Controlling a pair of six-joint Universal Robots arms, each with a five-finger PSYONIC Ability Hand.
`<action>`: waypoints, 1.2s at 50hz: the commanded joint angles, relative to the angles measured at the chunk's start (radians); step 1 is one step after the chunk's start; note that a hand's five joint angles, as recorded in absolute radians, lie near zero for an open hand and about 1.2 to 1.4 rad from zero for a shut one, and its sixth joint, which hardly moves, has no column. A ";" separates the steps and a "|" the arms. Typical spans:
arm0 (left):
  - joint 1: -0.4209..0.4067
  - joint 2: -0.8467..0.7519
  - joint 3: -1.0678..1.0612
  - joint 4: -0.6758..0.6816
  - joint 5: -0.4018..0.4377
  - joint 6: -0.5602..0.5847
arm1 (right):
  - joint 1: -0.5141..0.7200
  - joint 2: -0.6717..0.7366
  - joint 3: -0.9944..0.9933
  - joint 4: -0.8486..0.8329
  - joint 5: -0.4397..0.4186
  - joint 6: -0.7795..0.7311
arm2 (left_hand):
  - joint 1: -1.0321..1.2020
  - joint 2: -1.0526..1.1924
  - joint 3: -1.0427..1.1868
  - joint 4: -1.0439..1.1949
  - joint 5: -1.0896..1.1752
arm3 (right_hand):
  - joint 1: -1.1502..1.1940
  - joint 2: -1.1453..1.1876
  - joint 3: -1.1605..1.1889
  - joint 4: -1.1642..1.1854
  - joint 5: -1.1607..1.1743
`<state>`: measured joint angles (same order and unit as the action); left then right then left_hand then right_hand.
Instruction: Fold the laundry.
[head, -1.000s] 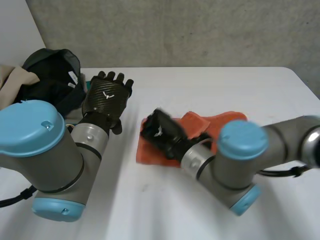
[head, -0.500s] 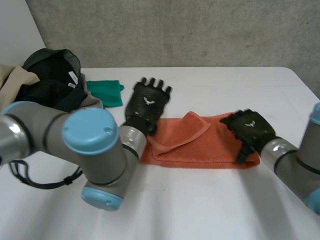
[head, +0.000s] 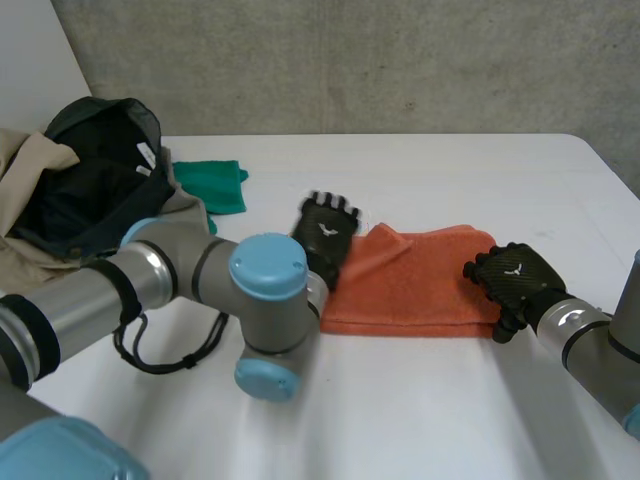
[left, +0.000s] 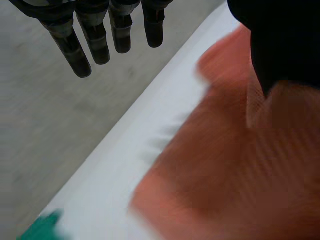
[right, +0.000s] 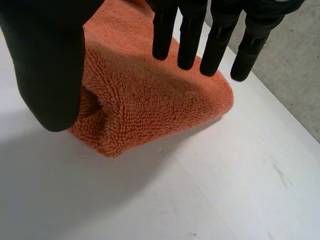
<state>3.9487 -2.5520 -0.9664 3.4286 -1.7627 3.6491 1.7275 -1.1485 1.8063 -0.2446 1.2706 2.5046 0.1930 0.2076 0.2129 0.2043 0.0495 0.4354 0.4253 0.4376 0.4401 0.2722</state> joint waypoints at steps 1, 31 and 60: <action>0.067 0.033 -0.029 -0.006 -0.192 0.042 | 0.009 0.007 0.004 -0.013 0.003 -0.001 | 0.065 0.050 0.045 0.053 0.033 | 0.292 0.302 0.290 0.288 0.281; 0.056 0.575 -0.555 -0.008 -0.144 -0.076 | 0.440 0.068 -0.251 -0.160 0.061 -0.434 | 0.009 -0.006 -0.011 -0.003 -0.022 | 0.961 0.971 0.959 0.956 0.950; 0.020 0.380 -0.253 -0.003 0.135 -0.310 | 0.195 -0.015 -0.343 0.183 -0.051 0.617 | 0.023 0.009 0.003 0.012 -0.008 | -0.254 -0.244 -0.256 -0.258 -0.265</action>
<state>4.0138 -2.0499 -1.3369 3.4409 -1.6877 3.3794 2.0420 -1.2385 1.5463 -0.2583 1.2854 3.0741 0.1899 0.2057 0.2108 0.2023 0.0489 0.2411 0.2194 0.2153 0.2136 0.0501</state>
